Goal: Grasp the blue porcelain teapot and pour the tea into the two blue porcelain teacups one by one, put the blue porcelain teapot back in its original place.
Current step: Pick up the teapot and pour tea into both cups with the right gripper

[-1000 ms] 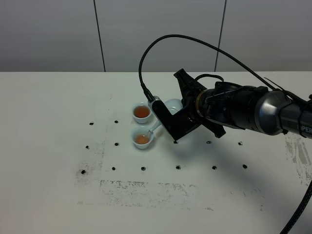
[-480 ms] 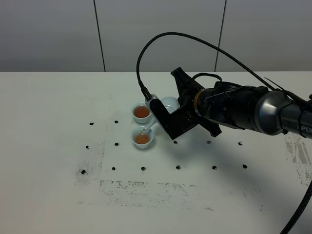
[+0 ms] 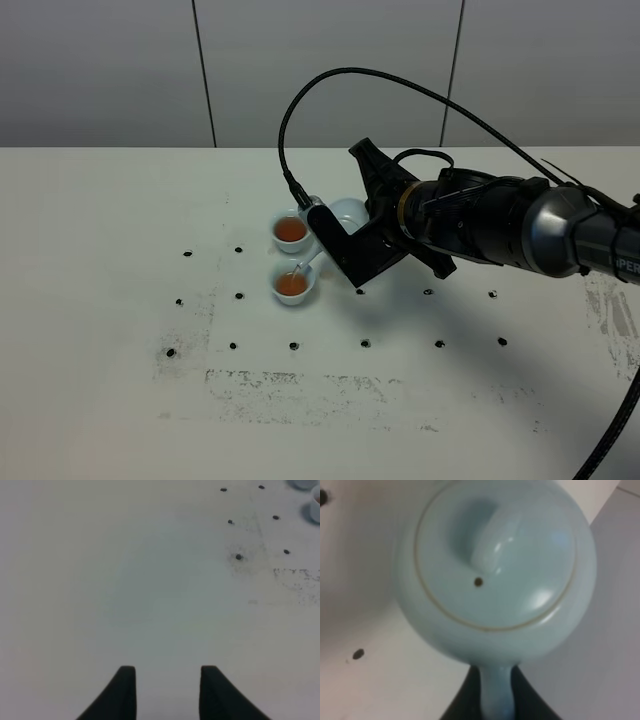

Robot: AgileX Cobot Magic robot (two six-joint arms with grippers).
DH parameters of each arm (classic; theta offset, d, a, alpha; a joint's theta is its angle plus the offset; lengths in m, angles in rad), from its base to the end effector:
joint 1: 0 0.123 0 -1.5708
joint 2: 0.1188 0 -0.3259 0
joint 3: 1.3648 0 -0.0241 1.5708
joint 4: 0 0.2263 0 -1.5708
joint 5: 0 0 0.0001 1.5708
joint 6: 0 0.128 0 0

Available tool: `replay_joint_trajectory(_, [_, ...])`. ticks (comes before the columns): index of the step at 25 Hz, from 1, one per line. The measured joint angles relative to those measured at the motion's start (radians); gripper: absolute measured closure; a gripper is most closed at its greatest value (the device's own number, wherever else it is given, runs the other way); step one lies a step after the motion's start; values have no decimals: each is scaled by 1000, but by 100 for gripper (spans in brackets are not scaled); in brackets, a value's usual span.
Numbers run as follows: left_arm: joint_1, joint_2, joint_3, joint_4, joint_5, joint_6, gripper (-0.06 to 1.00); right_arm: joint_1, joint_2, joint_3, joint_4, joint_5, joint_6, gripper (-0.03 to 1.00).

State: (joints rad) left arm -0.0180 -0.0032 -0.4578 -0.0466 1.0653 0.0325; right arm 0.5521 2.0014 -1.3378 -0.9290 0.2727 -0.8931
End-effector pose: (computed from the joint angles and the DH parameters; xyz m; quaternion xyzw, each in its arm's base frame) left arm -0.0321 -0.0046 0.2358 0.0223 0.8639 -0.0197 0.5028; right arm 0.4105 0.2204 0.2133 -0.8240 0.3887 -0.3149 0.2661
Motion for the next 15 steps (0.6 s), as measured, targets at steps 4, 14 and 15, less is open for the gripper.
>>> replay_joint_trajectory(4, [0,0,0,0,0,0,65,0,7,0,-28,-1,0,94])
replay_joint_trajectory(14, [0,0,0,0,0,1,65,0,6,0,-52,-1,0,94])
replay_joint_trajectory(15, [0,0,0,0,0,1,65,0,6,0,-52,-1,0,94])
